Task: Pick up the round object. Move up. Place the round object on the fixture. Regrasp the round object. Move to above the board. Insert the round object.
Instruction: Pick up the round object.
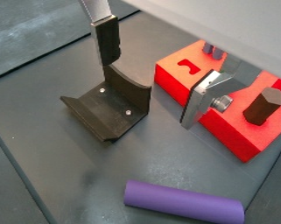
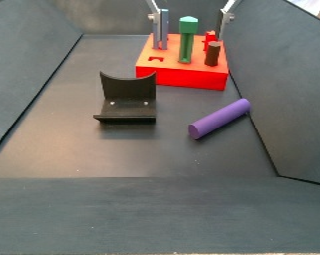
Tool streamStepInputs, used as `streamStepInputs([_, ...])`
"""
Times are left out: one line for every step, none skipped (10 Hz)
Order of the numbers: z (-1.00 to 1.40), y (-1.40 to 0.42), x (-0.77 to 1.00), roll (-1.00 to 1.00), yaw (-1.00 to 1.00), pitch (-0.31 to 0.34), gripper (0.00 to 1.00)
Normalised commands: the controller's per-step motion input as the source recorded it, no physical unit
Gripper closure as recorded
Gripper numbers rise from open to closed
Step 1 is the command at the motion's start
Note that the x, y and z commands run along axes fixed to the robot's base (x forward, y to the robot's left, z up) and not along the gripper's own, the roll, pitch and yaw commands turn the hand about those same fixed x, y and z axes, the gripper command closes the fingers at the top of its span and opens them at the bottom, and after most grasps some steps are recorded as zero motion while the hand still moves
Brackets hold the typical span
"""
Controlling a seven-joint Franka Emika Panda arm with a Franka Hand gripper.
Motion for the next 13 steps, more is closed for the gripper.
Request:
streamStepInputs([-0.23,0.01,-0.05,0.00,-0.57,-0.001,0.00])
streamStepInputs([-0.46,0.00,-0.07,0.00,-1.00,0.020,0.00])
streamStepInputs([-0.65,0.00,-0.12,0.00,-1.00,0.000,0.00])
streamStepInputs([-0.90,0.00,-0.31,-0.06,-0.88,-0.076,0.00])
streamStepInputs([-0.90,0.01,-0.42,-0.08,-0.81,-0.089,0.00])
streamStepInputs([-0.93,0.09,-0.45,-0.08,-0.72,-0.076,0.00])
streamStepInputs([-0.76,0.24,0.00,-0.14,-0.58,-0.093,0.00])
streamStepInputs([-0.64,0.23,0.00,-0.19,-0.56,-0.114,0.00])
streamStepInputs([-0.57,0.20,0.02,-0.23,-0.56,-0.119,0.00])
streamStepInputs([-0.49,0.12,0.00,-0.28,-0.59,-0.123,0.00])
streamStepInputs([-0.45,0.08,0.00,-0.30,-0.60,-0.107,0.00])
streamStepInputs([-0.43,0.06,-0.01,-0.33,-0.60,-0.084,0.00])
streamStepInputs([-0.43,0.04,-0.05,-0.32,-0.60,-0.070,0.00])
